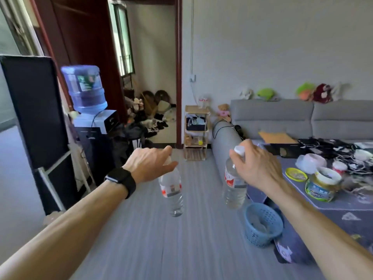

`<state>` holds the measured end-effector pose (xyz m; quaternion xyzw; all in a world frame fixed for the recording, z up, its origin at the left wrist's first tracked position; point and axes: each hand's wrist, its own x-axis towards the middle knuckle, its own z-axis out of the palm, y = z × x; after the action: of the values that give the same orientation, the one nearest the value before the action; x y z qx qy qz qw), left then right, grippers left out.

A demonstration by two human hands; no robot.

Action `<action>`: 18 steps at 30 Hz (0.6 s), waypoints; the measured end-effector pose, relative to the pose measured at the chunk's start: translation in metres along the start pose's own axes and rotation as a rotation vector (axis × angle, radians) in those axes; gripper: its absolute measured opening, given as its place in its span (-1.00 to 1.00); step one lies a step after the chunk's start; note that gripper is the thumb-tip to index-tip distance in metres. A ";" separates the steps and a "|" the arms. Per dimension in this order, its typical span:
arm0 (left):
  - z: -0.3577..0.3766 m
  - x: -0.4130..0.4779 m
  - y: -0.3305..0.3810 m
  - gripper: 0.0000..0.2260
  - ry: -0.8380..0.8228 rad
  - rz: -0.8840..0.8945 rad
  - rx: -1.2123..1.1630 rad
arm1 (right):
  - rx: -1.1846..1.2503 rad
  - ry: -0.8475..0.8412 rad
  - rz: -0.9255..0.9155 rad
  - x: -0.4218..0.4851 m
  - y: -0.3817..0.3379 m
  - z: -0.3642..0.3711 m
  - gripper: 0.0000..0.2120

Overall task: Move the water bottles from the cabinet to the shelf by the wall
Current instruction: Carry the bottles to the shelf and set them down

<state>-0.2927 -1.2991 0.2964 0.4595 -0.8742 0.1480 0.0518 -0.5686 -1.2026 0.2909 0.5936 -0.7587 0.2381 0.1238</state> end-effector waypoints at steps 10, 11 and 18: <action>0.027 0.190 -0.061 -0.64 0.069 0.100 0.079 | 0.102 0.027 0.093 0.152 0.012 0.068 -0.65; 0.032 0.206 -0.066 -0.64 0.062 0.102 0.087 | 0.103 0.025 0.099 0.167 0.012 0.078 -0.65; 0.078 0.321 -0.105 -0.66 0.023 0.095 0.115 | 0.142 0.008 0.110 0.280 0.029 0.154 -0.64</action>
<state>-0.3868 -1.6315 0.3169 0.4181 -0.8844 0.2055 0.0285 -0.6559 -1.5113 0.2851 0.5574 -0.7708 0.3001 0.0712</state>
